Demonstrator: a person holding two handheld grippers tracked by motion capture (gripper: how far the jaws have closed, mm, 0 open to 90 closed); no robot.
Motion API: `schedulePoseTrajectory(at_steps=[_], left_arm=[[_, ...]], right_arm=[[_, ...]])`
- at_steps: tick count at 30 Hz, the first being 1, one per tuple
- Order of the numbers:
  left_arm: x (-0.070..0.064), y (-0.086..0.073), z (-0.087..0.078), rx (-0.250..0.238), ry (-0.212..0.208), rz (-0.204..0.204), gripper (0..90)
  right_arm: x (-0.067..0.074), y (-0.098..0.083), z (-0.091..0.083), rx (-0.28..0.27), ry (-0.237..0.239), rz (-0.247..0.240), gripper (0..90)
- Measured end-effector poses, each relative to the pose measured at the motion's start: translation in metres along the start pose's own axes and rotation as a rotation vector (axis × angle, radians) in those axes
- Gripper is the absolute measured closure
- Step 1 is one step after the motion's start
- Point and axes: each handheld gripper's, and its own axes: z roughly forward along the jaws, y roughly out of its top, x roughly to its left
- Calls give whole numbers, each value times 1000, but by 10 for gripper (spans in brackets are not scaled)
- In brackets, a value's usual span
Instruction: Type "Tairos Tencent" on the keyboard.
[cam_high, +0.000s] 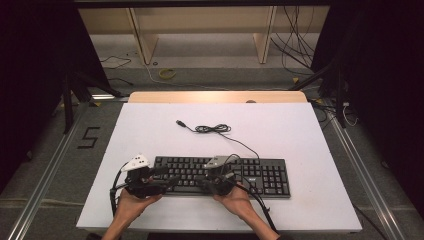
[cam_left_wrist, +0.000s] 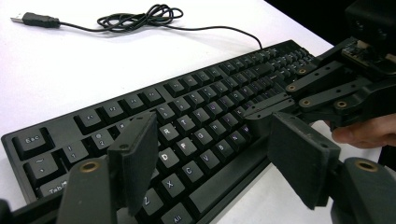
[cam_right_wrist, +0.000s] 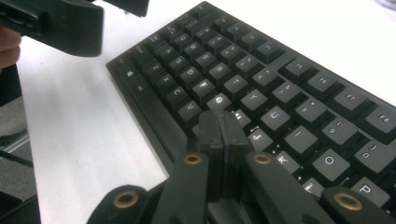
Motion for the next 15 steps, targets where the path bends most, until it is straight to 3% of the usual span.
schedulePoseTrajectory(at_steps=[15], left_arm=[[-2, -7, -2, 2, 3, 0, 315]], right_arm=[[-2, -1, 7, 32, -10, 9, 900]])
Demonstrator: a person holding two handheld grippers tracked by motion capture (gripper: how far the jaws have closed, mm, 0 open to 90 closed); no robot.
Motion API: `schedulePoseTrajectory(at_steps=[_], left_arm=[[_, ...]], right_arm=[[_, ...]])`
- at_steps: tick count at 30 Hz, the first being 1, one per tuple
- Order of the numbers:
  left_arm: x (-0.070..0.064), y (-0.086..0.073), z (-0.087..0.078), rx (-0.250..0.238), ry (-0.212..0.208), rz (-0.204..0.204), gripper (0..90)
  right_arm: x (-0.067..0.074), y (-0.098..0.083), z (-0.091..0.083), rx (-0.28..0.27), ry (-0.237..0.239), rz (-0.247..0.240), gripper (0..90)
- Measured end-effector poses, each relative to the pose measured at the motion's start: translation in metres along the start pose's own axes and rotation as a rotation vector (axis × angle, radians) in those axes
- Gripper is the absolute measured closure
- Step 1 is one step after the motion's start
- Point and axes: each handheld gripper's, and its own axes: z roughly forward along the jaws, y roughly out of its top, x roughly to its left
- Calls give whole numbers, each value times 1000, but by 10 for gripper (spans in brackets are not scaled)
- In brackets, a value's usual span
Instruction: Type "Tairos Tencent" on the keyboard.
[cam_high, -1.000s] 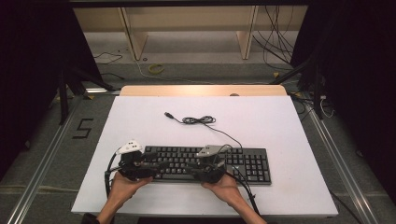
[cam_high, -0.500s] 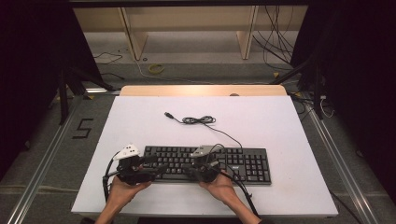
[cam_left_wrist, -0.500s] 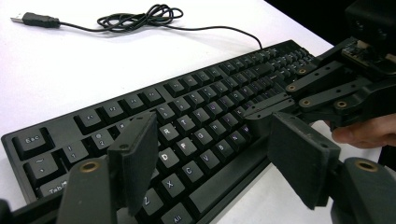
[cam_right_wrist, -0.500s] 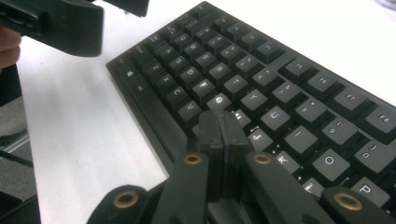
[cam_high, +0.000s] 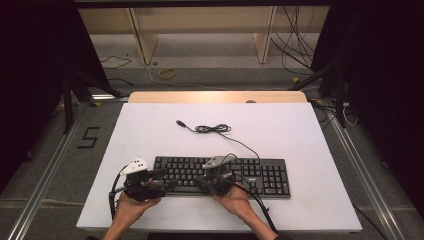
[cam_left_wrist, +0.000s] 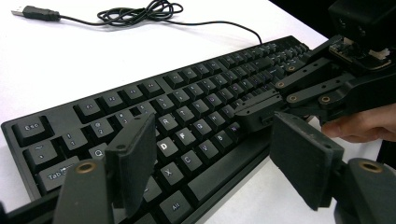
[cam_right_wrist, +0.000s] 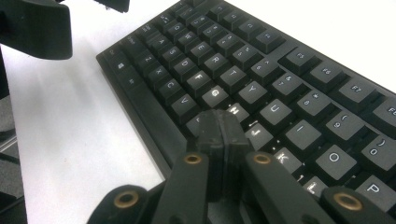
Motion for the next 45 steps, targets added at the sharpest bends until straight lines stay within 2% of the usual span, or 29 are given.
schedulePoseTrajectory(at_steps=[12, 15, 26, 31, 38, 45], left_arm=[[-2, -1, -1, -9, -7, 10, 302], [-2, -1, -1, -5, -7, 13, 302], [0, -1, 1, -5, 2, 12, 302], [1, 0, 2, 4, 12, 14, 303], [1, 1, 5, 17, 23, 22, 302], [1, 4, 9, 34, 28, 25, 304]], right_arm=[[0, -1, 3, 12, -6, -2, 900], [0, -3, 6, 20, -15, -20, 900], [-1, -2, 3, 11, -9, 9, 894], [-7, 0, -14, -59, 20, 41, 832], [-12, -5, -26, -86, 23, 54, 749], [-17, -10, -37, -112, 25, 70, 624]])
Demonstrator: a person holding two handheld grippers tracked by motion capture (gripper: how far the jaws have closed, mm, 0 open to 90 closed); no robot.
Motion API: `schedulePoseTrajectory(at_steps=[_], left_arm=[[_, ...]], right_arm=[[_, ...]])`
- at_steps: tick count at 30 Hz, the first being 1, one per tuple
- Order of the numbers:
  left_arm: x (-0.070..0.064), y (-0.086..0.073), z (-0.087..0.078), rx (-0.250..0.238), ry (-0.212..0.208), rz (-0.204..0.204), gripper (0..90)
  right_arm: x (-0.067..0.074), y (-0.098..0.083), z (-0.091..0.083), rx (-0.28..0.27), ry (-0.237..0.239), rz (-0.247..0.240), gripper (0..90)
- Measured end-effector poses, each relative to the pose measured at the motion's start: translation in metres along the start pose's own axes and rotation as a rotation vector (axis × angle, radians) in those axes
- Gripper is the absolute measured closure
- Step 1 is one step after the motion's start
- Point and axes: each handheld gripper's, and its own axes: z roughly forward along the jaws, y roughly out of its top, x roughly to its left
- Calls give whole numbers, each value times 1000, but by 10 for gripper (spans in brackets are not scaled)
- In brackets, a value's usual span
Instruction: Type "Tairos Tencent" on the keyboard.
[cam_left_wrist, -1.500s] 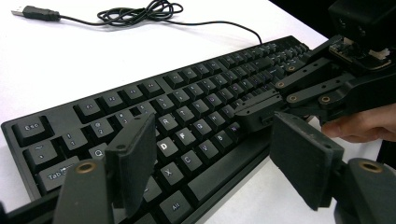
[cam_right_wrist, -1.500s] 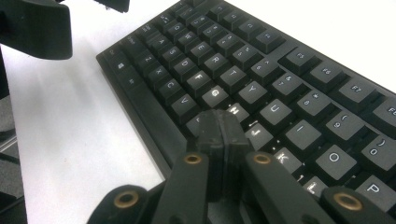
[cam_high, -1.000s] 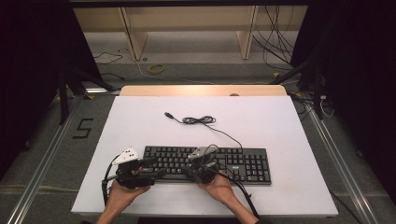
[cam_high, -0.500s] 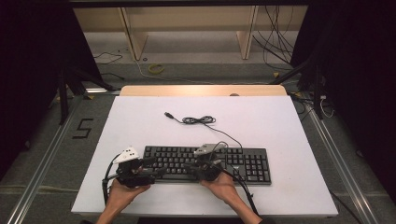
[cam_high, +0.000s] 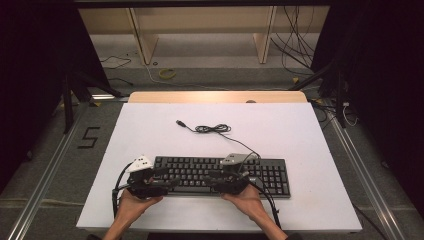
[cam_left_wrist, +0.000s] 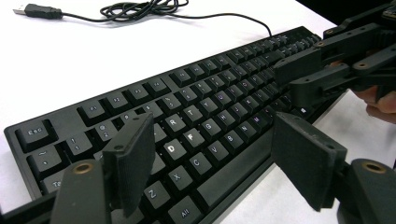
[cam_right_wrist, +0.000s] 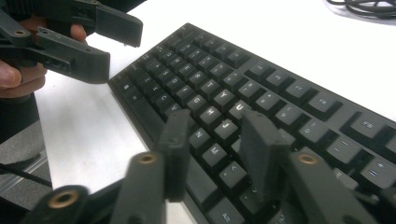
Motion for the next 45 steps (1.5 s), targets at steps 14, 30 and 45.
schedulePoseTrajectory(at_steps=[14, 30, 45], left_arm=[[5, 11, 14, 43, 7, -22, 375], [8, 23, 33, 116, -6, -25, 577], [5, 29, 57, 196, 18, 26, 797]], right_arm=[[-3, -9, -26, -58, -59, 10, 444], [-4, -21, -43, -74, -79, -4, 385], [-4, -26, -53, -101, -81, -13, 366]])
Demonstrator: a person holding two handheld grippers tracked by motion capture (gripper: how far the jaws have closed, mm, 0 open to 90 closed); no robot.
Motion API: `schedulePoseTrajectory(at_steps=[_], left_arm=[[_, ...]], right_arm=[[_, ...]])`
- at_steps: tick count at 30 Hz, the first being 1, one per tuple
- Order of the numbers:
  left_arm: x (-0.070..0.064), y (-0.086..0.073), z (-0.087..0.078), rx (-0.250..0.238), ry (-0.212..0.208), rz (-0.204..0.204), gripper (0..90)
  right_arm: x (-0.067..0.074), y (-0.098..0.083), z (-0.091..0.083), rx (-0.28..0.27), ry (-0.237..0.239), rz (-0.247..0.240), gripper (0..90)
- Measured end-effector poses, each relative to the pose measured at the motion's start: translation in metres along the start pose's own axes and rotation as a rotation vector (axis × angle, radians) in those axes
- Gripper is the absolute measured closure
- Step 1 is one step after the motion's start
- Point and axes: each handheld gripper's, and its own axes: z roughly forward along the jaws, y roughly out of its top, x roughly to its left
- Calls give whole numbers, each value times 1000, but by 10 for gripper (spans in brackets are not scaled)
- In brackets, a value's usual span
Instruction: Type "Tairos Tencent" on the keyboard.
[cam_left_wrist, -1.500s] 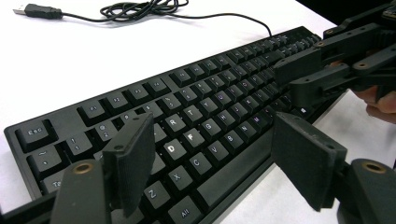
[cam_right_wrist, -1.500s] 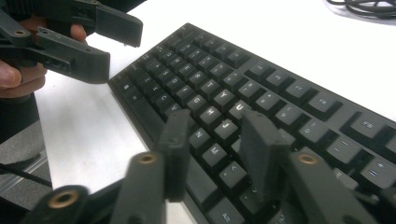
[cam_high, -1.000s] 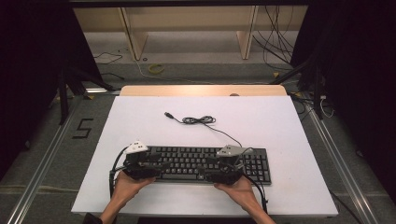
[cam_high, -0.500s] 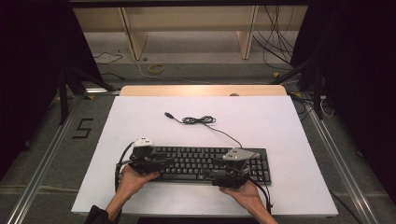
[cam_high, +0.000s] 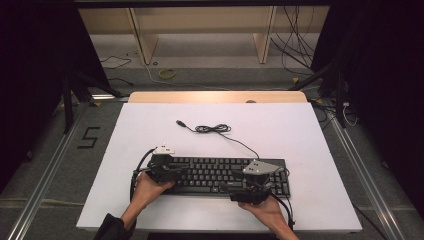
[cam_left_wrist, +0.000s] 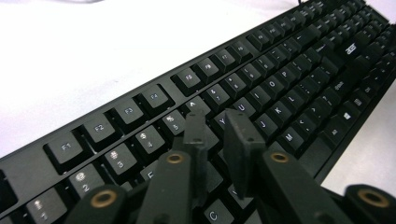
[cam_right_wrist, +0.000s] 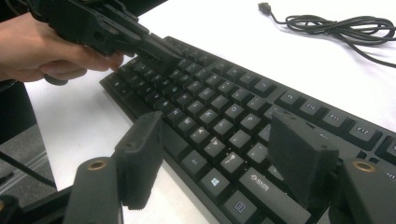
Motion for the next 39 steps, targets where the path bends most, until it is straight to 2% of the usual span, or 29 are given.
schedulePoseTrajectory(at_steps=[9, 25, 26, 32, 39], left_arm=[[0, 2, 8, 17, 17, 17, 890], [-2, 1, 15, 33, 26, 32, 894], [-2, 1, 16, 45, 30, 34, 894], [-3, -1, 18, 39, 37, 39, 897], [-3, -1, 16, 28, 33, 27, 893]], right_arm=[[1, -1, -5, -14, 2, -3, 350], [2, -2, -9, -21, 5, -3, 341], [2, -2, -10, -21, 5, -3, 341], [3, -2, -10, -21, 4, -5, 341], [1, -3, -11, -18, -2, 1, 341]])
